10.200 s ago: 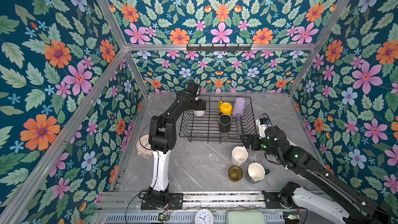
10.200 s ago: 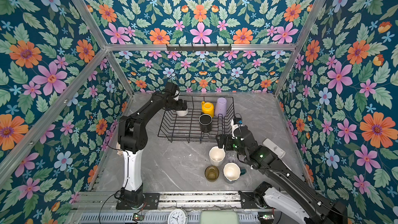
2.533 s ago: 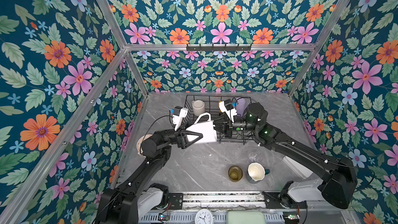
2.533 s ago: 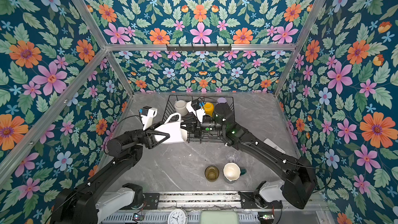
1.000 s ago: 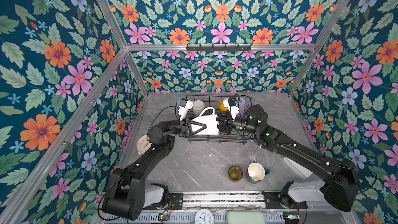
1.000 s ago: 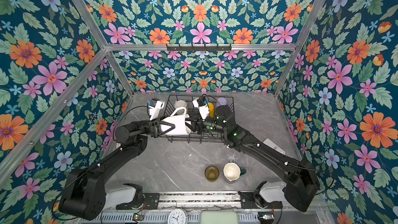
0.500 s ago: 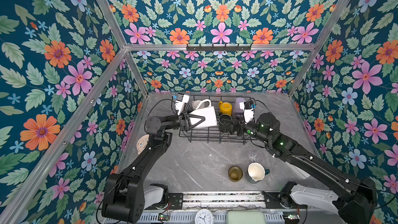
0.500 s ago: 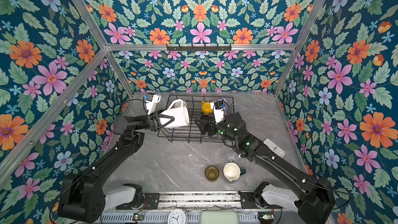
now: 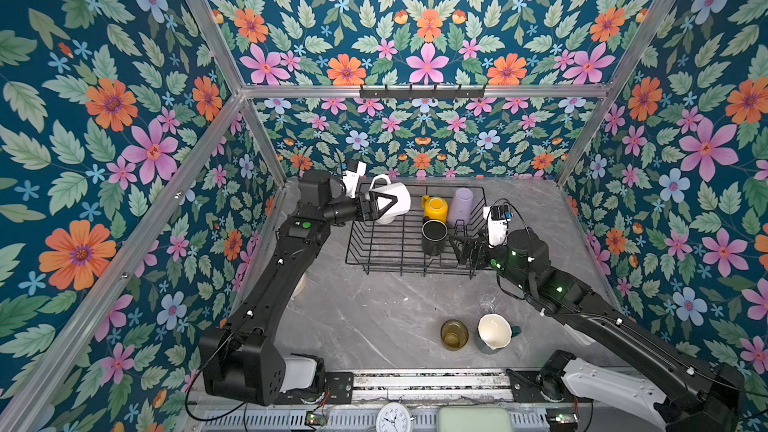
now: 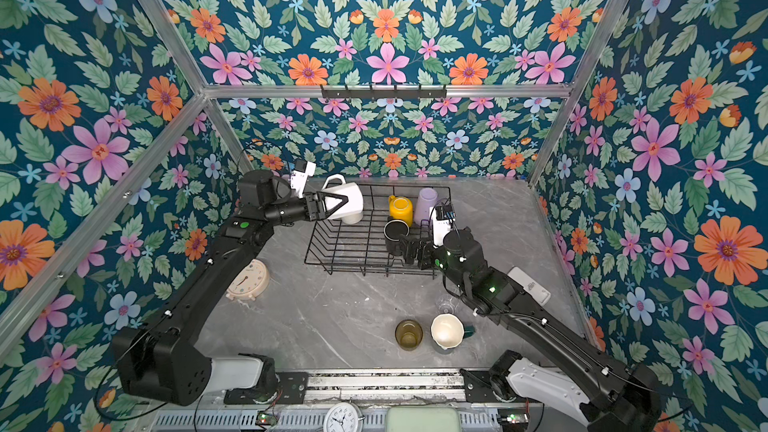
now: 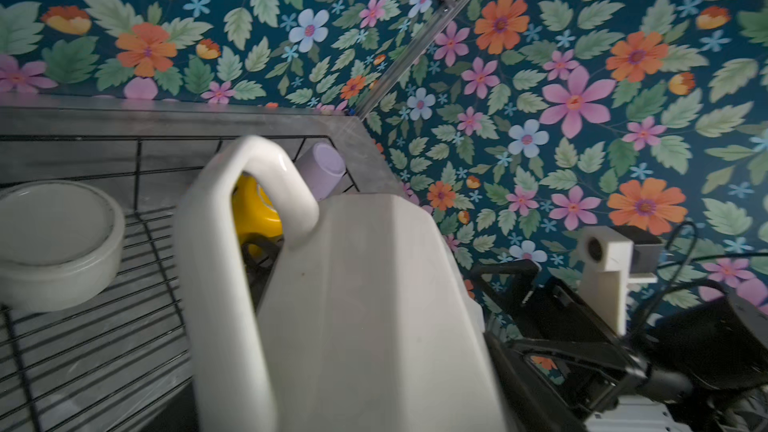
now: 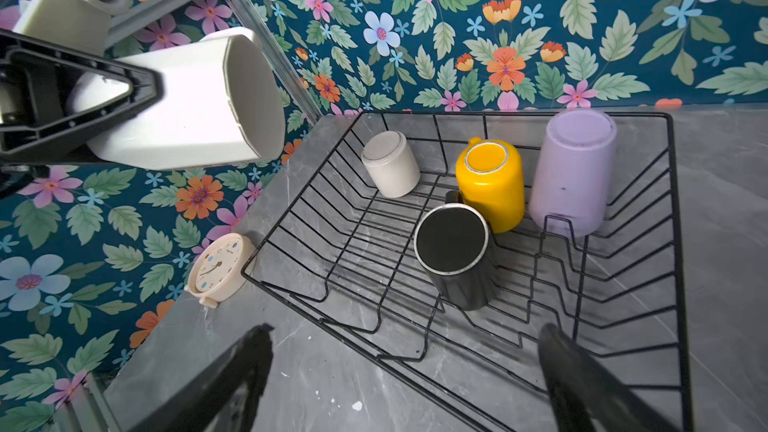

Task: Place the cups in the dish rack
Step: 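Carry the cream mug upside down over the rack's far corner with the left gripper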

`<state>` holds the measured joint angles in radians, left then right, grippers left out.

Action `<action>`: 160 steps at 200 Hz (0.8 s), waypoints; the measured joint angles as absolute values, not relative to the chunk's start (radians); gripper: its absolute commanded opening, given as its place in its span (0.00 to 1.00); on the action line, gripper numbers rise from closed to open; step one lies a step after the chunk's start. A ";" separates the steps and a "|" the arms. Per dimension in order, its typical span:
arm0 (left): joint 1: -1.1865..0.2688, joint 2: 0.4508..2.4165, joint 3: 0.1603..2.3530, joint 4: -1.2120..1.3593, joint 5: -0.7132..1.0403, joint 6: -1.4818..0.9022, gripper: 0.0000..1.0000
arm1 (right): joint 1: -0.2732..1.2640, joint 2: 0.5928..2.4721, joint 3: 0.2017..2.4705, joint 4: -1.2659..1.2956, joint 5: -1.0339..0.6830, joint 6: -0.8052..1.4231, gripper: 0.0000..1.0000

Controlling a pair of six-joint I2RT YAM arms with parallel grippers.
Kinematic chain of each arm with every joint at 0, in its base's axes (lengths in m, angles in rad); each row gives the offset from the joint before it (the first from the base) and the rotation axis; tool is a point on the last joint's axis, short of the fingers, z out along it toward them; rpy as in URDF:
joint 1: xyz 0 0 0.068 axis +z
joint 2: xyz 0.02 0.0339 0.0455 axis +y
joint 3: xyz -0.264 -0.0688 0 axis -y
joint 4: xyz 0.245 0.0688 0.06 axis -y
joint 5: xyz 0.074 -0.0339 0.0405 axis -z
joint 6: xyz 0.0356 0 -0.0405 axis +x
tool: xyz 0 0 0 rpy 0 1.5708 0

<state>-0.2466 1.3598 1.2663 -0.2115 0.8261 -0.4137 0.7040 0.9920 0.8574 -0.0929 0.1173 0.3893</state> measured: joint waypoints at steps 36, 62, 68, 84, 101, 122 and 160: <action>-0.295 1.452 1.407 -0.398 0.675 -0.332 0.00 | 0.704 0.989 0.855 -0.122 0.145 0.412 0.99; -0.339 1.536 1.507 -0.510 0.555 -0.282 0.00 | 0.703 0.976 0.843 -0.141 0.153 0.415 0.99; -0.347 1.553 1.526 -0.533 0.527 -0.276 0.00 | 0.703 0.971 0.840 -0.149 0.154 0.416 0.99; -0.366 1.592 1.567 -0.593 0.457 -0.250 0.00 | 0.703 0.957 0.834 -0.164 0.160 0.419 0.99; -0.381 1.622 1.599 -0.648 0.403 -0.227 0.00 | 0.703 0.942 0.828 -0.173 0.166 0.419 0.99; -0.403 1.661 1.651 -0.713 0.331 -0.196 0.00 | 0.703 0.930 0.818 -0.190 0.172 0.419 0.99; -0.438 1.725 1.706 -0.810 0.231 -0.142 0.00 | 0.702 0.930 0.812 -0.215 0.186 0.420 0.99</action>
